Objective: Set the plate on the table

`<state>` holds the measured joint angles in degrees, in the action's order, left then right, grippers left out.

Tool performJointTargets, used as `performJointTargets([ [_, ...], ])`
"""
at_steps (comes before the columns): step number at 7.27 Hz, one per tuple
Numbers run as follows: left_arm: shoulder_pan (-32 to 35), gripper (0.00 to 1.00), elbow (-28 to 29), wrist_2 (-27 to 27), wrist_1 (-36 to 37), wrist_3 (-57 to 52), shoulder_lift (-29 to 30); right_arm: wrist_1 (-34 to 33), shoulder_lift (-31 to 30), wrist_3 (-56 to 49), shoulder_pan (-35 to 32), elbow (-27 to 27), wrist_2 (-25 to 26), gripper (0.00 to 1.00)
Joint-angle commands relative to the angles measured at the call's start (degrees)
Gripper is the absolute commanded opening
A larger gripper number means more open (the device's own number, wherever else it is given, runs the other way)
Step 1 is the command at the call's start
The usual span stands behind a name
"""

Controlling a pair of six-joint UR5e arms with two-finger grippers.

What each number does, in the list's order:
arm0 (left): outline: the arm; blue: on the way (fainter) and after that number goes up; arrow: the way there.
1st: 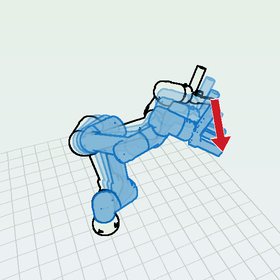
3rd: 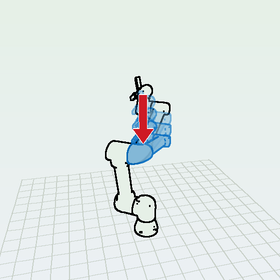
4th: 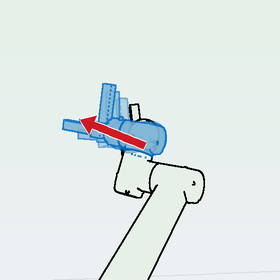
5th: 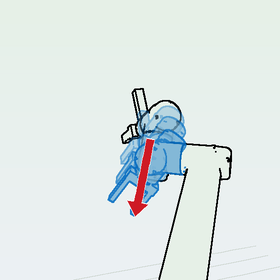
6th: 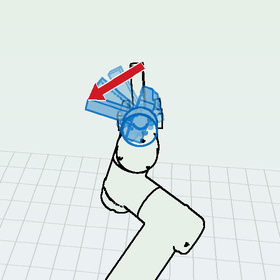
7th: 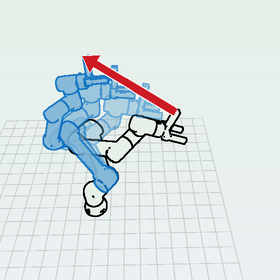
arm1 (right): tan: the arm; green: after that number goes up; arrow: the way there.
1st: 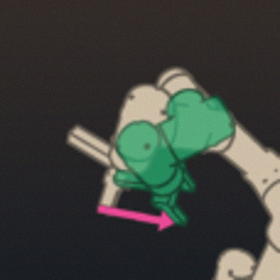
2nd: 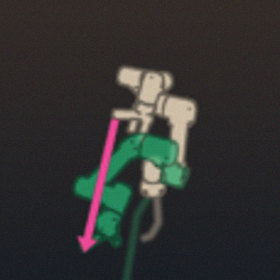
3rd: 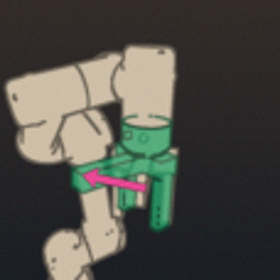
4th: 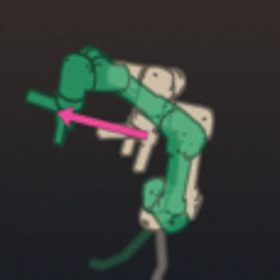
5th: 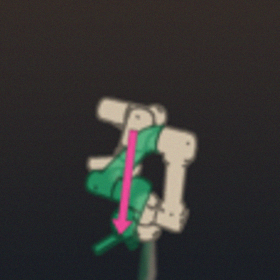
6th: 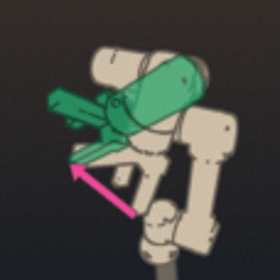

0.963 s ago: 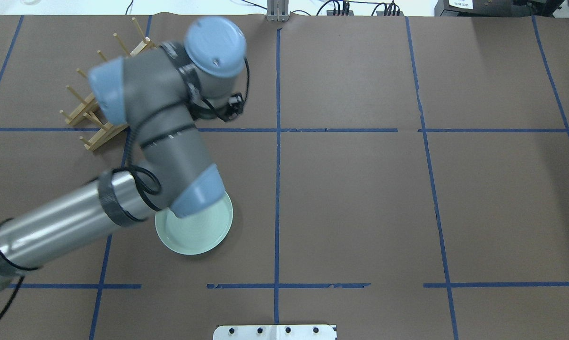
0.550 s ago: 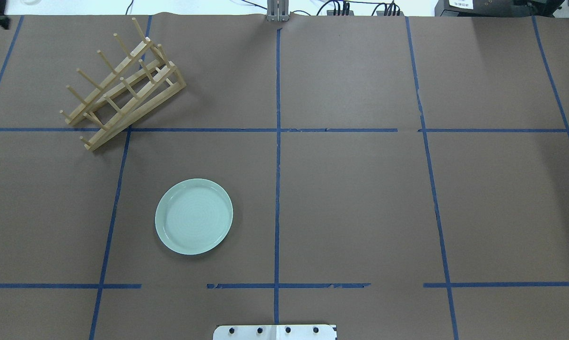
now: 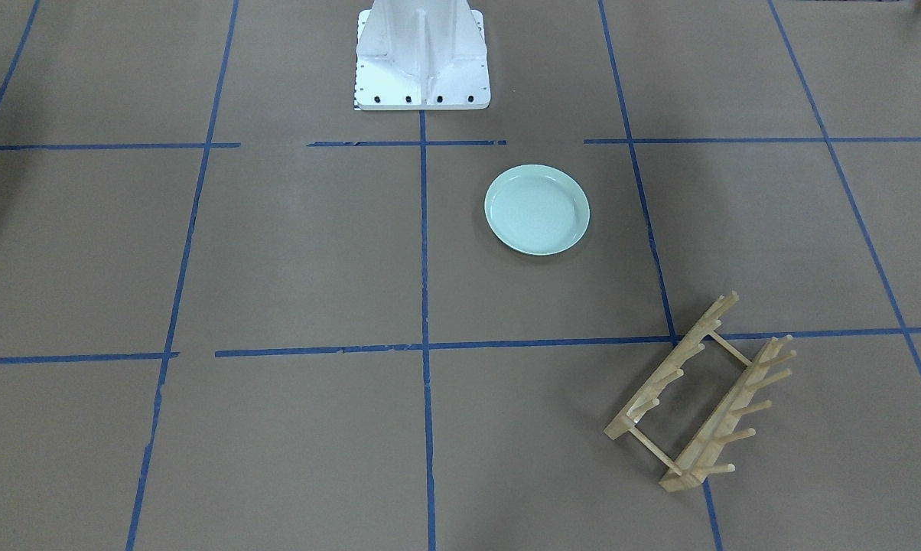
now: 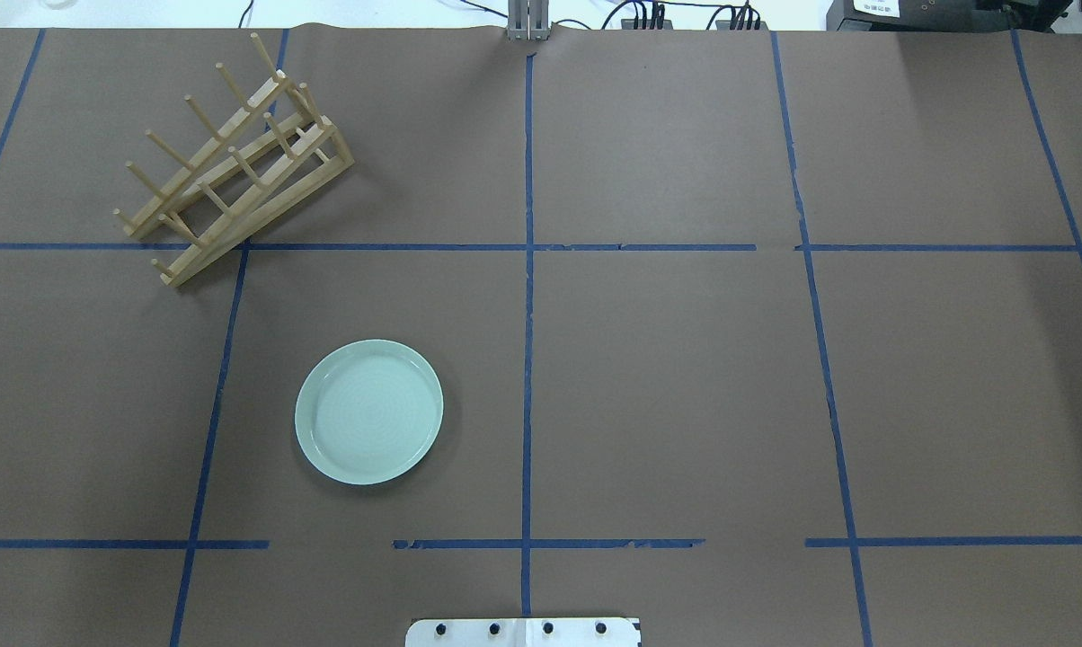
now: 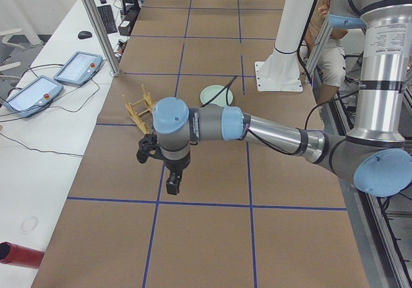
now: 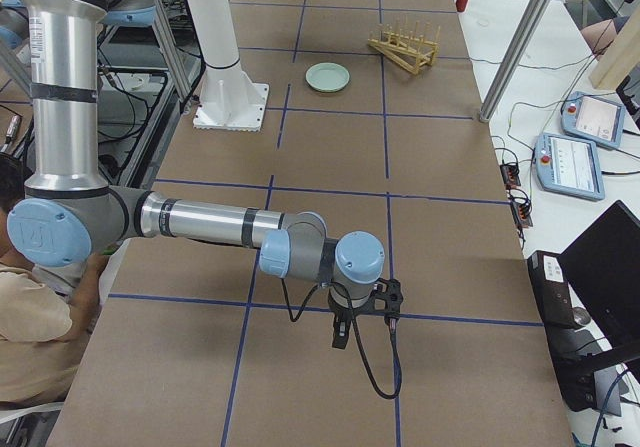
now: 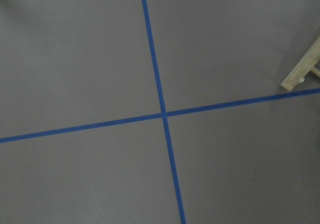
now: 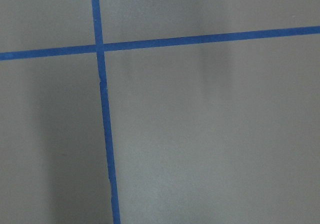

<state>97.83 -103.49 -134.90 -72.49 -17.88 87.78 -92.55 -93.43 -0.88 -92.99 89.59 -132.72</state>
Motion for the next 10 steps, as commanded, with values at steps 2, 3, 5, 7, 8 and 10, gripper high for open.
performJointTargets([
  [2,0.00,1.00,1.45,-0.98,-0.72,5.86,-1.92,0.00,0.00,0.00,0.00,-0.03,0.00,1.00],
  [3,-1.40,1.00,2.75,-0.81,-3.51,6.62,-2.17,0.00,0.09,0.00,0.00,-0.03,0.00,1.00],
  [5,-5.09,1.00,4.94,0.61,-9.23,8.11,-1.65,0.00,0.00,0.00,0.00,-0.03,0.00,1.00],
  [7,-5.11,1.00,5.49,0.52,-10.74,12.77,0.11,0.00,0.00,0.00,0.00,-0.03,0.00,1.00],
  [8,-5.11,1.00,5.49,0.43,-10.74,12.78,0.02,0.00,0.00,0.00,0.00,-0.03,0.00,1.00],
  [10,-5.19,1.00,6.19,0.43,-10.57,12.52,0.72,0.00,0.00,0.00,0.00,-0.03,0.00,1.00],
])
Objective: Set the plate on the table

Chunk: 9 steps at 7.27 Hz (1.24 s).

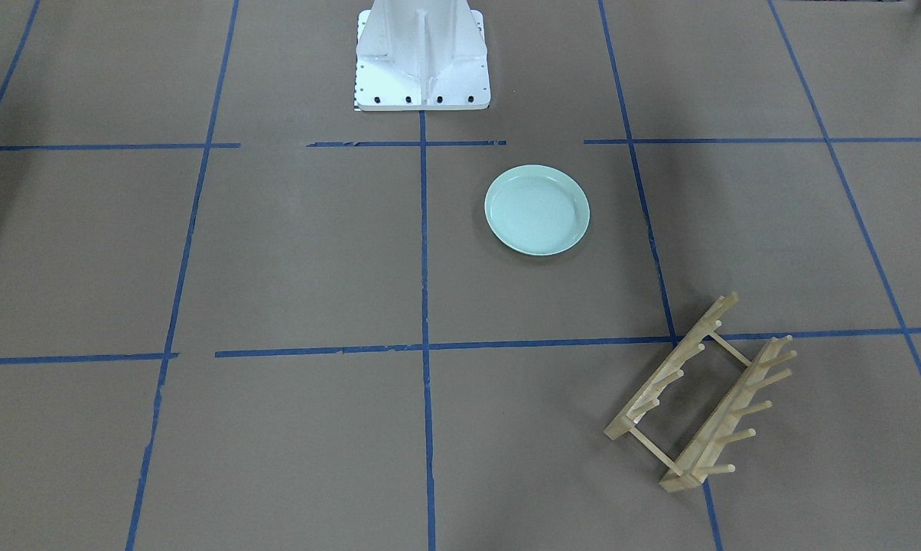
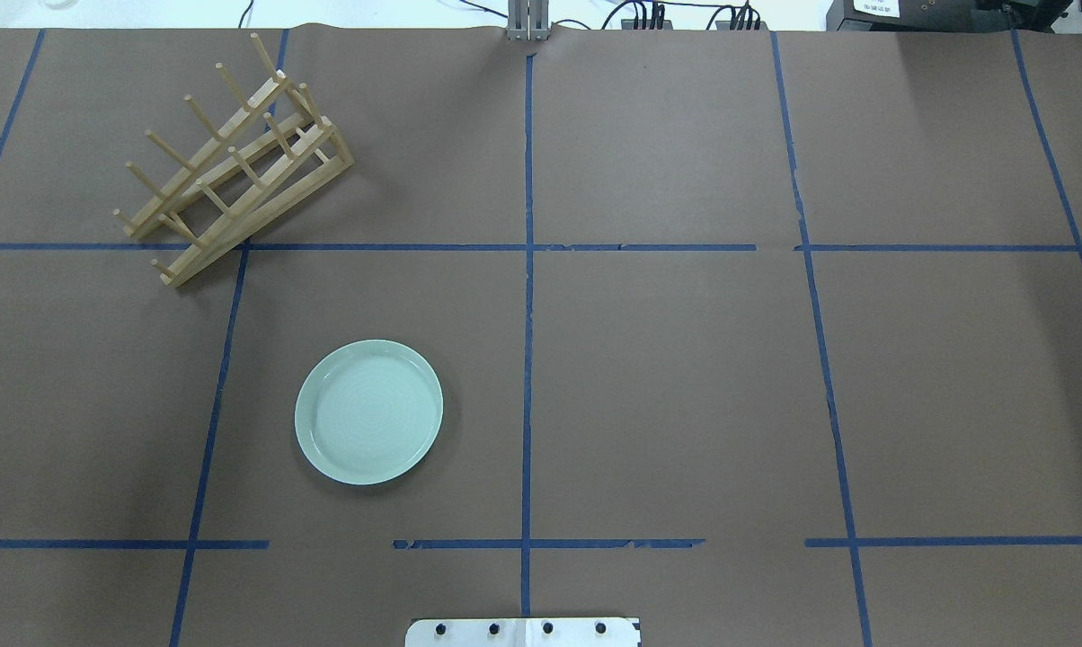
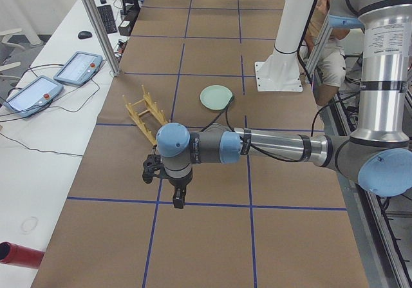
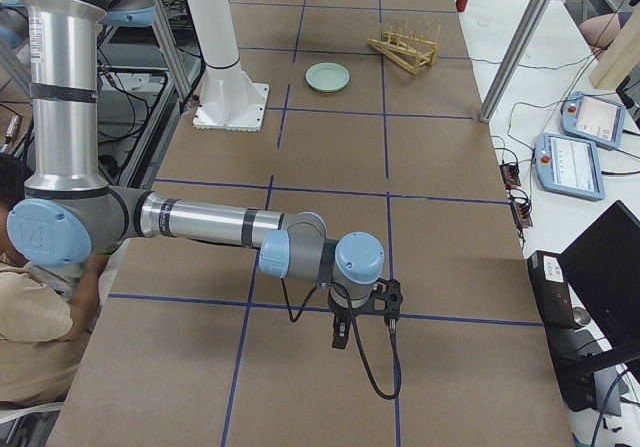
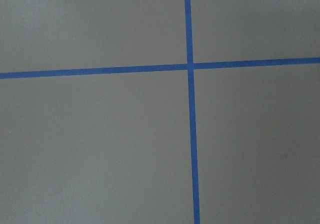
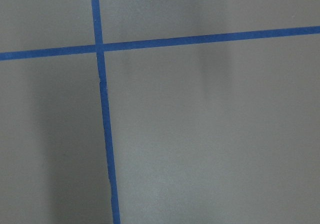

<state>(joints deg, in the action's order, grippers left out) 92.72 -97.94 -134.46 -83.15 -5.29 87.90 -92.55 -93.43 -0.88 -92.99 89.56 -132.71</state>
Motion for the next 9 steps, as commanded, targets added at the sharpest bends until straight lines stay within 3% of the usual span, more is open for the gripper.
performJointTargets([
  [1,0.01,1.00,0.47,-0.02,0.18,-0.25,1.21,0.00,0.00,0.00,0.00,0.00,0.00,1.00],
  [9,0.01,1.00,2.40,-0.02,0.18,-0.25,1.65,0.00,0.00,0.00,0.00,0.09,0.00,1.00],
])
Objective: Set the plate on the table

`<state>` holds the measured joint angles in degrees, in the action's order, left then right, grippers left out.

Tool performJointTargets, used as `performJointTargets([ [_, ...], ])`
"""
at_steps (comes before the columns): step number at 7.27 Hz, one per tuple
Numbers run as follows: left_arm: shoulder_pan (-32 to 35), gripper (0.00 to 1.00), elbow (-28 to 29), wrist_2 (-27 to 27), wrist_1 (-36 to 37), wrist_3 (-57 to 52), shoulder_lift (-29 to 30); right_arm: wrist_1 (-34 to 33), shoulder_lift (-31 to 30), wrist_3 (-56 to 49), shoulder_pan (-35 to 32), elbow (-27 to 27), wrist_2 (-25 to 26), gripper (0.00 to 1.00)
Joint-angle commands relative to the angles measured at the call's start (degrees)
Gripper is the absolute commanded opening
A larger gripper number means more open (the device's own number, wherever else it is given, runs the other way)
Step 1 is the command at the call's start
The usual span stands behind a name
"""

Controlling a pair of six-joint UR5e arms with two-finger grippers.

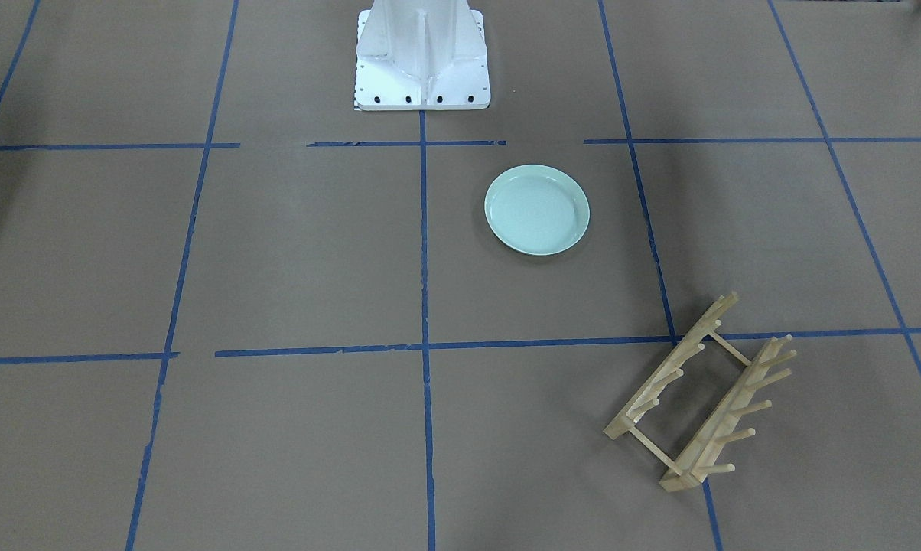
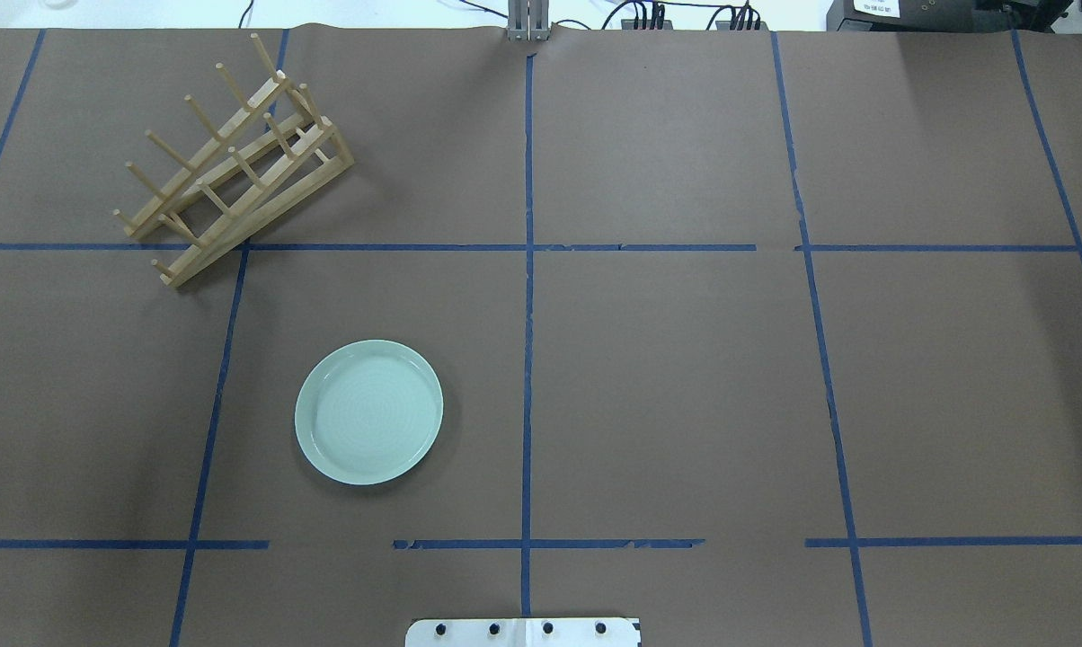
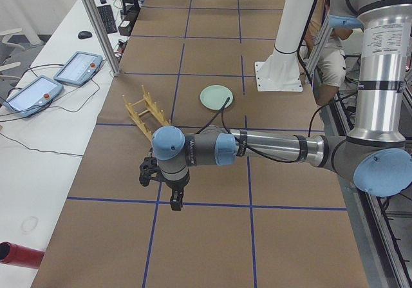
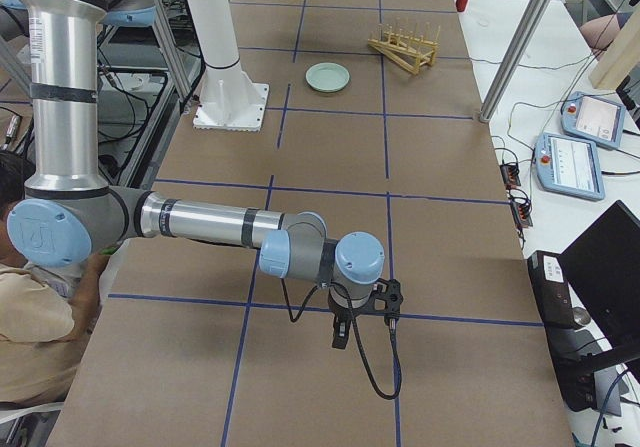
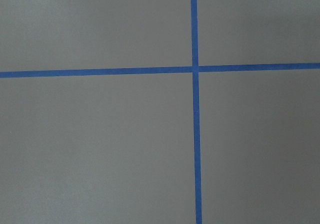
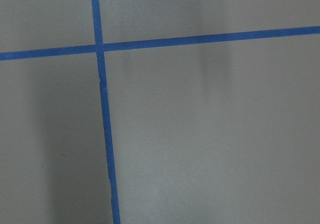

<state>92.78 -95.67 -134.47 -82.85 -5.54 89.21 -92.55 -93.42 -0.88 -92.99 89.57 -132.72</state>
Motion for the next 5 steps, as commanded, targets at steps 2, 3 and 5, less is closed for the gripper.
performJointTargets([
  [2,-0.06,1.00,-0.13,0.00,0.41,0.09,0.35,0.00,0.00,0.00,0.00,0.08,0.00,1.00],
  [3,-0.06,1.00,-0.22,-0.09,0.33,0.09,0.35,0.00,0.00,0.00,0.00,-0.01,0.00,1.00],
  [5,-0.06,1.00,1.53,-2.53,-0.20,0.09,0.62,0.00,0.00,0.00,0.00,-0.01,0.00,1.00],
])
